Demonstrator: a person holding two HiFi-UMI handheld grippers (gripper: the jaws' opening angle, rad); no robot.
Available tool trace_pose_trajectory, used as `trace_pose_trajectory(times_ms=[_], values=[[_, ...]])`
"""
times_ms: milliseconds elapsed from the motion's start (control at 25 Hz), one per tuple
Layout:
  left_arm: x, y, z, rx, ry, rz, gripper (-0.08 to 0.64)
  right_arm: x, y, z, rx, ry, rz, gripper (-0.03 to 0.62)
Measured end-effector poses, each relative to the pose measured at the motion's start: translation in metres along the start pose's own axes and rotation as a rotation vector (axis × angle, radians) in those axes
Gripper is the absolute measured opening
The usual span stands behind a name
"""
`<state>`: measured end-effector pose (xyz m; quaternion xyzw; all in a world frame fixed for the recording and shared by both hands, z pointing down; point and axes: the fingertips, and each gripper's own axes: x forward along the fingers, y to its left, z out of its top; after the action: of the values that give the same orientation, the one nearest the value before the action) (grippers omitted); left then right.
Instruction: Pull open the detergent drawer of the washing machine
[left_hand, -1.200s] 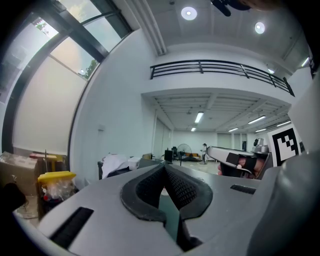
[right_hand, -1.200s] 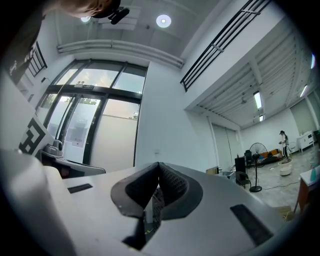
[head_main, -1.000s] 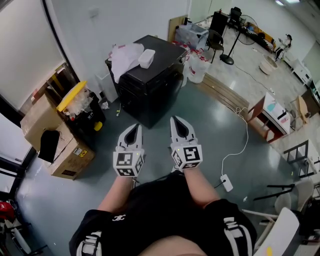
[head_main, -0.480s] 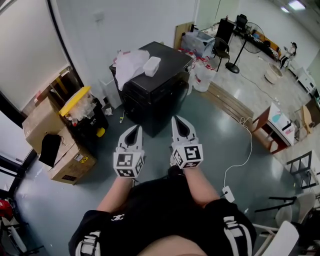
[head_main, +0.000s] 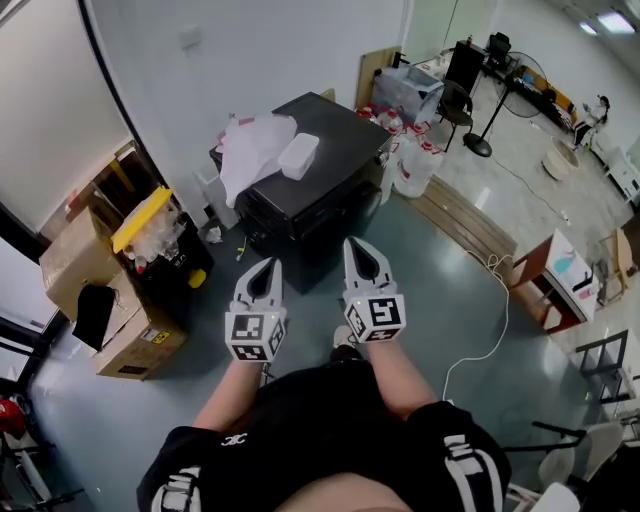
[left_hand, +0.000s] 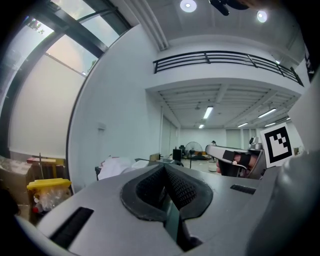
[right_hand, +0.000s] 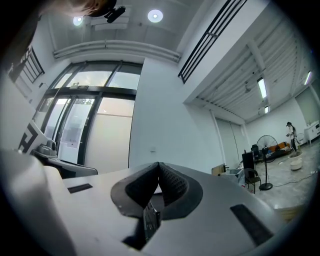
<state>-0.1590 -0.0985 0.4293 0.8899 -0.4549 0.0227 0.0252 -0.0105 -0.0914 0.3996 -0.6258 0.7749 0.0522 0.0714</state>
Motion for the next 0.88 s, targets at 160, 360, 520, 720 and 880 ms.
trace_pose_trajectory(times_ms=[160, 360, 520, 720, 880], values=[[0.061, 0.000, 0.000, -0.006, 0.028, 0.020, -0.008, 0.042, -0.045, -0.006, 0.021, -0.004, 0.024, 0.003], [0.138, 0.000, 0.009, -0.006, 0.043, 0.041, -0.008, 0.094, -0.100, -0.016, 0.029, 0.017, 0.048, 0.003], [0.196, -0.006, 0.013, -0.006, 0.055, 0.052, -0.008, 0.129, -0.145, -0.024, 0.036, 0.030, 0.065, 0.003], [0.256, -0.011, 0.020, -0.005, 0.061, 0.068, -0.008, 0.169, -0.187, -0.034, 0.042, 0.042, 0.107, 0.003], [0.280, -0.011, 0.027, -0.003, 0.050, 0.089, -0.008, 0.190, -0.205, -0.034, 0.050, 0.045, 0.128, 0.003]])
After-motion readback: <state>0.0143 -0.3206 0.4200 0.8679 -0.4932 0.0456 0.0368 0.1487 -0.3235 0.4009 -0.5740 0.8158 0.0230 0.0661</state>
